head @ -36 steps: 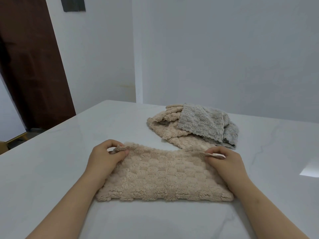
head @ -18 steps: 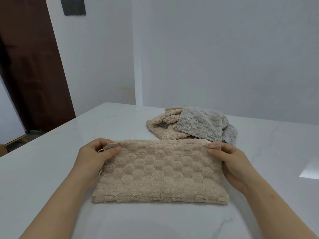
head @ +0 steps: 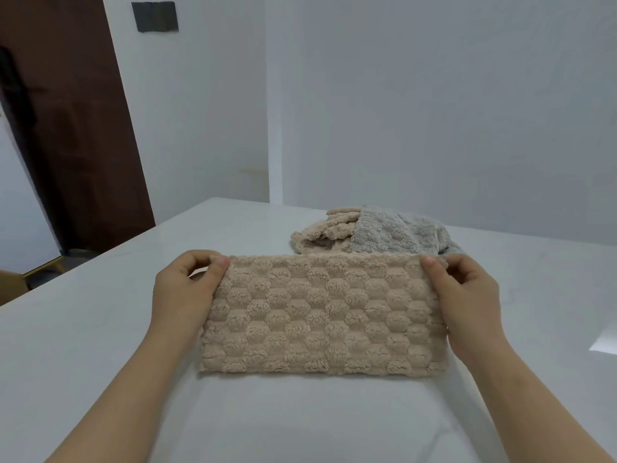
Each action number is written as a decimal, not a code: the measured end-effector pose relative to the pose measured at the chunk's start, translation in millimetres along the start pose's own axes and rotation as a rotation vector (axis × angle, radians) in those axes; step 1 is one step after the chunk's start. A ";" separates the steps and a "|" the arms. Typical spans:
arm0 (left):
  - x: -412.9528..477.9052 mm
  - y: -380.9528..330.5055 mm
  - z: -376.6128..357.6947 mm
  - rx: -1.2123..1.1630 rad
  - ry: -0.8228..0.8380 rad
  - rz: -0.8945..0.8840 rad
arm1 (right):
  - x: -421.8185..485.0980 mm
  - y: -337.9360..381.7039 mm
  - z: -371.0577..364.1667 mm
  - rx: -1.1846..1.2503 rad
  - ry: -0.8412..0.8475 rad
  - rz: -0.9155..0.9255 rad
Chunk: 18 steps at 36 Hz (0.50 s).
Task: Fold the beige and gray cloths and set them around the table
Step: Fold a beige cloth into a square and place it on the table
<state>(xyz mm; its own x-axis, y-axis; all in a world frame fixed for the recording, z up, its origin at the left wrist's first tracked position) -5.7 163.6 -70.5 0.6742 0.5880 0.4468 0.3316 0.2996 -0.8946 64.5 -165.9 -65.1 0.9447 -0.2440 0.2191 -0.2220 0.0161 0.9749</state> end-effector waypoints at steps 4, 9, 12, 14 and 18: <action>3.6 -9.2 2.0 0.062 0.002 -0.029 | -0.1 12.7 -0.3 -0.117 -0.032 0.061; 15.9 -13.1 1.5 -0.045 0.084 0.128 | 5.7 17.1 0.6 -0.073 0.093 -0.135; 18.3 0.6 -6.5 0.010 0.216 0.265 | 6.0 7.5 2.7 -0.084 0.176 -0.287; 15.1 14.1 -13.0 0.108 0.306 0.325 | 4.7 -4.4 3.0 -0.090 0.212 -0.384; 5.0 39.5 -22.1 0.277 0.391 0.360 | 3.9 -37.8 0.1 -0.165 0.260 -0.475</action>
<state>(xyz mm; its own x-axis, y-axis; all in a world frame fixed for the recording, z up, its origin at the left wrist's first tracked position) 25.4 161.8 -103.8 0.9224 0.3848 0.0331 -0.1117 0.3479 -0.9309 76.5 -167.6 -101.1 0.9647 -0.0148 -0.2629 0.2628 0.1194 0.9574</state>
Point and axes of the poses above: each hand's wrist, its own x-axis towards the middle knuckle, its own z-axis out of the back of the hand, y = z × x, the point moved 6 cm from there along x, towards the middle knuckle, and after that the axes turned 8 degrees about -z, right-handed, at the moved point
